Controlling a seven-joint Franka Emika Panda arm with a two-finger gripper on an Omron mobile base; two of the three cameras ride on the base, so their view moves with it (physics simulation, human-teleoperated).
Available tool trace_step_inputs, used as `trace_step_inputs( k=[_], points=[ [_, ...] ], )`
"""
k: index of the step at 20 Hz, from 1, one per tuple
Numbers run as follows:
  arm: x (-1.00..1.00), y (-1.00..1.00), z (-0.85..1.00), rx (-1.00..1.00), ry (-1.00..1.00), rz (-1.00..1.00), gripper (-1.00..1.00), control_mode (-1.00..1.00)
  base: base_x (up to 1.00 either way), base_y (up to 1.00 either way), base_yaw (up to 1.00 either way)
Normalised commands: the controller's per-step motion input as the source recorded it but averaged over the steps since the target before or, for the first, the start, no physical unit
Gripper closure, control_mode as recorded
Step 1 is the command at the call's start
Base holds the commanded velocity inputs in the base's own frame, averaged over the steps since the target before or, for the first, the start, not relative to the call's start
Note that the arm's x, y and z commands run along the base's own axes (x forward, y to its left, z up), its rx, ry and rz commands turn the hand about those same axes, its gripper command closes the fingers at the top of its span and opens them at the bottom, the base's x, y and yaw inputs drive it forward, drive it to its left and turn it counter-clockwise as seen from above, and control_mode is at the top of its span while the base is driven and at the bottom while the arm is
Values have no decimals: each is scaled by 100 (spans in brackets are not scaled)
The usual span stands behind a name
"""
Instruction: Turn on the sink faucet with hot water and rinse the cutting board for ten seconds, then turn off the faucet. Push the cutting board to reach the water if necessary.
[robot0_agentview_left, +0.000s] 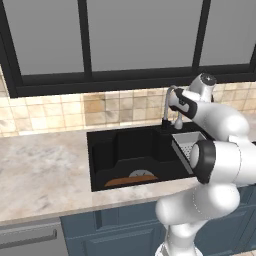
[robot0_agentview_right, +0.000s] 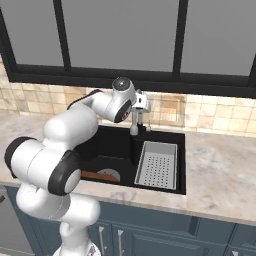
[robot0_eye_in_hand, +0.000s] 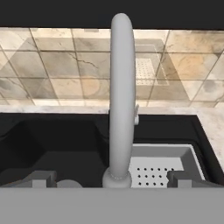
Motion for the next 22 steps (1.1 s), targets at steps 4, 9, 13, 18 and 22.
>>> trace_step_inputs(
  k=[4, 9, 13, 18, 22],
  points=[
    [4, 0, -5, 0, 0, 0, -100, -100, 0, 0, 0],
    [7, 0, -1, 0, 0, 1, -100, -100, 0, 0, 0],
    [13, 0, 0, 0, 0, 1, -100, -100, 0, 0, 0],
    [16, 0, 0, 0, 0, 0, -100, -100, 0, 0, 0],
    [12, 0, 0, 0, 0, 0, -100, -100, 0, 0, 0]
  ],
)
